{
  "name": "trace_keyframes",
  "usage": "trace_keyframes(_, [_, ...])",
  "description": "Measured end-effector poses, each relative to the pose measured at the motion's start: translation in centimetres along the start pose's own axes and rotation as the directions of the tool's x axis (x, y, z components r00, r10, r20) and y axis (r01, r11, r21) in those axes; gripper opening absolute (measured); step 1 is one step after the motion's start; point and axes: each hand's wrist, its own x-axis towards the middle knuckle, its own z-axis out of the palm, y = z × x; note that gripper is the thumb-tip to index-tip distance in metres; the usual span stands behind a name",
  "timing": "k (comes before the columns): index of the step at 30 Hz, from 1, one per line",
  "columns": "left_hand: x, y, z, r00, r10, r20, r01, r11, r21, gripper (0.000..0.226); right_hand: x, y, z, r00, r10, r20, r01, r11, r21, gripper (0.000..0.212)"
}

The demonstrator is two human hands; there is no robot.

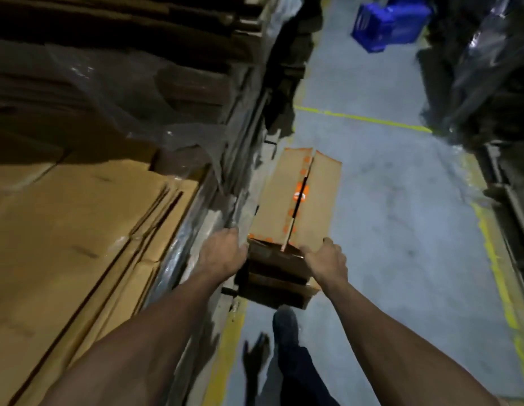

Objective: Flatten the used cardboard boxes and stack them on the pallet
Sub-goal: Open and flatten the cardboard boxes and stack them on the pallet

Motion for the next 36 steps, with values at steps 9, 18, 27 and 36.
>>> trace_keyframes(9, [20.9, 5.2, 8.7, 0.973, -0.145, 0.179, 0.141, 0.989, 0.034, 0.048, 21.4, 1.7, 1.9, 0.983, 0.170, 0.070, -0.172, 0.985, 0.024, 0.072])
trace_keyframes(18, [34.6, 4.3, 18.6, 0.940, -0.227, 0.256, 0.232, 0.973, 0.008, 0.067, 36.1, 4.1, 7.4, 0.961, 0.260, 0.095, -0.269, 0.959, 0.092, 0.092])
trace_keyframes(27, [38.7, 1.3, 23.5, 0.893, -0.331, 0.305, 0.398, 0.897, -0.191, 0.125, 38.4, 6.8, 10.8, 0.930, 0.333, 0.156, -0.365, 0.893, 0.265, 0.101])
trace_keyframes(36, [38.2, 2.9, 21.9, 0.833, -0.441, 0.334, 0.526, 0.820, -0.227, 0.106, 37.9, 6.5, 10.1, 0.940, 0.319, 0.118, -0.340, 0.894, 0.291, 0.092])
